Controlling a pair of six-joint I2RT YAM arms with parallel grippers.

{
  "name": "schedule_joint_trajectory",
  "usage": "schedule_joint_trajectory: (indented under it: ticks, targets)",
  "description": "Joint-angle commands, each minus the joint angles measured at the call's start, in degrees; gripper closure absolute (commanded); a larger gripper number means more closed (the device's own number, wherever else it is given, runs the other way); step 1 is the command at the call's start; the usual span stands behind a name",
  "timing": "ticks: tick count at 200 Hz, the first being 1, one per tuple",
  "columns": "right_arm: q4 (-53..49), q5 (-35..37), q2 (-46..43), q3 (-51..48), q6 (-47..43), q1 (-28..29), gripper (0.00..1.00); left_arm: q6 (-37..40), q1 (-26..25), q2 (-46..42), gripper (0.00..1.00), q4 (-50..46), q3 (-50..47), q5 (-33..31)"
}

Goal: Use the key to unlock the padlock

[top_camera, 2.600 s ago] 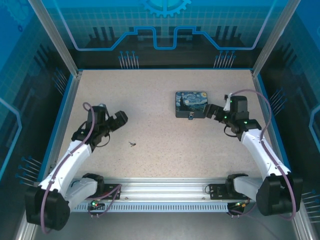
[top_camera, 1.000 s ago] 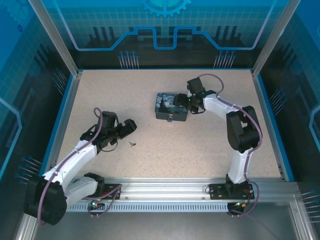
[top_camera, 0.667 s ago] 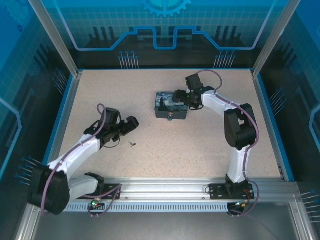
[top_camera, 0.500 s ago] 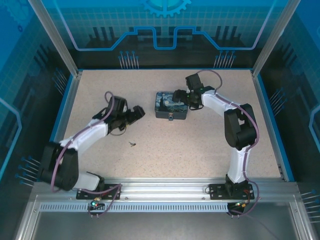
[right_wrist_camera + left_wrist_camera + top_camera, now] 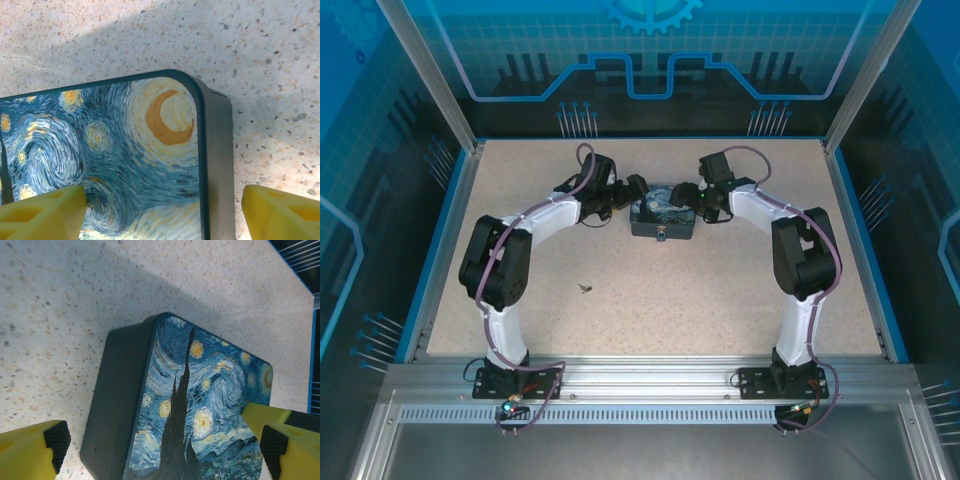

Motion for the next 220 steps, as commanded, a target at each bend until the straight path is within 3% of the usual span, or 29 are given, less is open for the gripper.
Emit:
schedule_joint_trajectory:
  ticks: [1, 48, 115, 151, 175, 201, 220]
  targets:
    - [1.5, -3.5, -2.2, -1.7, 0.8, -0.5, 0.21, -1.1, -1.5, 1.6, 0.01, 1.2, 2.2, 1.4]
    - [2.5, -4.9, -4.7, -4.5, 0.5, -0.6, 0.26, -1.9, -5.2, 1.6, 0.01, 2.4, 2.5, 0.8]
    - [3.8, -5.7, -9.8, -10.5, 1.0, 0.3, 0.3, -4.3, -8.5, -5.0, 0.01, 5.7, -6.1, -2.9]
    - [3.4, -5.6, -10.4, -11.0, 1.5, 0.7, 0.21, -6.2, -10.4, -8.0, 0.01, 7.0, -10.2, -5.5]
    - [3.3, -4.5, -11.6, -11.4, 1.5, 0.7, 0.1, -5.8, -10.4, -8.6, 0.01, 5.4, -10.4, -8.2]
    - [3.6, -3.1, -14.1, -11.9, 1.4, 0.2, 0.01, -4.1, -8.8, -8.2, 0.01, 1.9, -7.7, -9.7]
    - [2.9, -2.1, -16.2, -12.0, 1.8, -0.7, 0.0, -2.7, -6.8, -8.9, 0.01, -1.5, -5.7, -10.0]
